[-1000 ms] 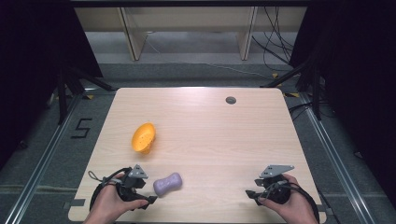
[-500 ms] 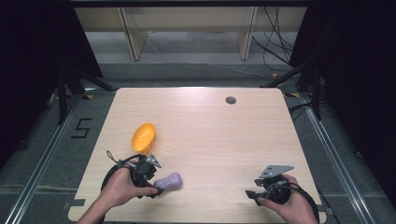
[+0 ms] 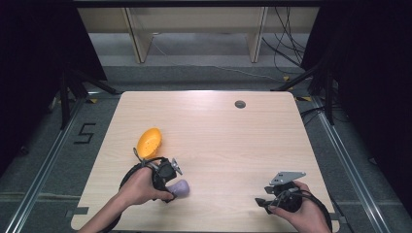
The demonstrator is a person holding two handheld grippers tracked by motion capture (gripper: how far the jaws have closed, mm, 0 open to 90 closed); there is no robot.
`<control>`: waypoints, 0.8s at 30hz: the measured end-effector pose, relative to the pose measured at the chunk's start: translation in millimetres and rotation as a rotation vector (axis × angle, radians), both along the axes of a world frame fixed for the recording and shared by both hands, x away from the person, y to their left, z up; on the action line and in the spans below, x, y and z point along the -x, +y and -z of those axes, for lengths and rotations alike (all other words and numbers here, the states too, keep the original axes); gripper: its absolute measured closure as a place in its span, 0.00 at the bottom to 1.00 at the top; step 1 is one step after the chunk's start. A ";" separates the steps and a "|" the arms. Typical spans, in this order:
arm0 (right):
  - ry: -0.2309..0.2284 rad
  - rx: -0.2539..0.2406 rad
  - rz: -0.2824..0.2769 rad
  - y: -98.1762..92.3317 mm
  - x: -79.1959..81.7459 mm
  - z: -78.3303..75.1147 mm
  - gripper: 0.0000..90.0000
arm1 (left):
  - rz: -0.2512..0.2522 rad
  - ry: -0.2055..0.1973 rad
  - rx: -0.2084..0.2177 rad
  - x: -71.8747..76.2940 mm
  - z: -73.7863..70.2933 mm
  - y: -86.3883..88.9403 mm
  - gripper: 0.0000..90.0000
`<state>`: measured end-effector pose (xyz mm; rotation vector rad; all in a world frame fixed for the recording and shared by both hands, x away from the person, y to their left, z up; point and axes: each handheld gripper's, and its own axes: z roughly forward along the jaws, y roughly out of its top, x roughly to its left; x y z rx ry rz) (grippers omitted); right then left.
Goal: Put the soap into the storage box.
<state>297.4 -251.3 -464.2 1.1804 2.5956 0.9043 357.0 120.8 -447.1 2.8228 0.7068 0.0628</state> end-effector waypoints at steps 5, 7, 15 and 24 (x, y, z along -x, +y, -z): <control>-0.001 0.000 -0.002 0.0 -0.3 0.2 0.49 | 0.021 0.031 -0.044 -7.5 5.3 -9.7 0.41; 0.000 0.000 -0.001 0.0 -0.3 0.3 0.49 | 0.022 0.040 -0.049 -8.4 6.4 -11.2 0.41; 0.000 -0.001 -0.002 0.0 -0.4 0.4 0.49 | 0.022 0.057 -0.087 -14.3 13.2 -19.0 0.42; 0.001 -0.002 -0.004 0.1 -0.5 0.4 0.49 | 0.016 0.082 -0.106 -18.3 20.4 -22.9 0.44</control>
